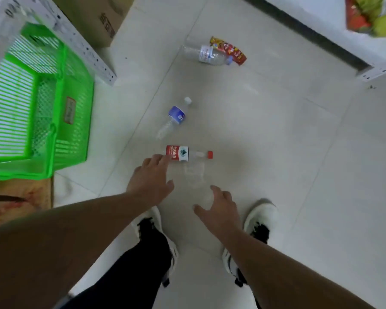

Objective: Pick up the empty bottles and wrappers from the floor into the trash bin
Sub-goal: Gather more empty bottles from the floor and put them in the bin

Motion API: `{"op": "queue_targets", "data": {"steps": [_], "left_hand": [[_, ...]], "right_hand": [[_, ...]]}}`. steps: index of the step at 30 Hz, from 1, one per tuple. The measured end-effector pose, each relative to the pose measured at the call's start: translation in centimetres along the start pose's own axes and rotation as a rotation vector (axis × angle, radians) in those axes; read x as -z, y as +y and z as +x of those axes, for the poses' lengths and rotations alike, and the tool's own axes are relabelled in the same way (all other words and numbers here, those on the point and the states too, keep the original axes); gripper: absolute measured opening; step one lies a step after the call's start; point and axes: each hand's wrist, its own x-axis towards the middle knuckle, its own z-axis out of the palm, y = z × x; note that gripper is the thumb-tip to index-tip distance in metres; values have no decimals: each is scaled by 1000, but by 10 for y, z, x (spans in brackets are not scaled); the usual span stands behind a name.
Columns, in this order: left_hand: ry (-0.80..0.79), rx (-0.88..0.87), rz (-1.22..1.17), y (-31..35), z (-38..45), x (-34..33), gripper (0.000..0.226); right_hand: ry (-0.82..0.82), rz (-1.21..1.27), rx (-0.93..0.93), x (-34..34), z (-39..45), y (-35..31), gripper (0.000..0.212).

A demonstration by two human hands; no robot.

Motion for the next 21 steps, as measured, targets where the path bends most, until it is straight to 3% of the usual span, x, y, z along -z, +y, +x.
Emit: {"op": "queue_targets", "data": {"steps": [7, 11, 14, 17, 21], "left_hand": [[122, -180, 301, -7, 159, -111, 83], [181, -85, 239, -20, 181, -143, 72], [214, 54, 10, -11, 154, -126, 73], [196, 107, -51, 0, 110, -83, 73], [179, 187, -83, 15, 50, -9, 71]], "right_hand": [[80, -572, 511, -84, 178, 33, 68], [103, -615, 663, -99, 210, 55, 37], [114, -556, 554, -72, 183, 62, 33], [155, -499, 364, -17, 134, 57, 35], [173, -373, 276, 72, 77, 33, 37]]}}
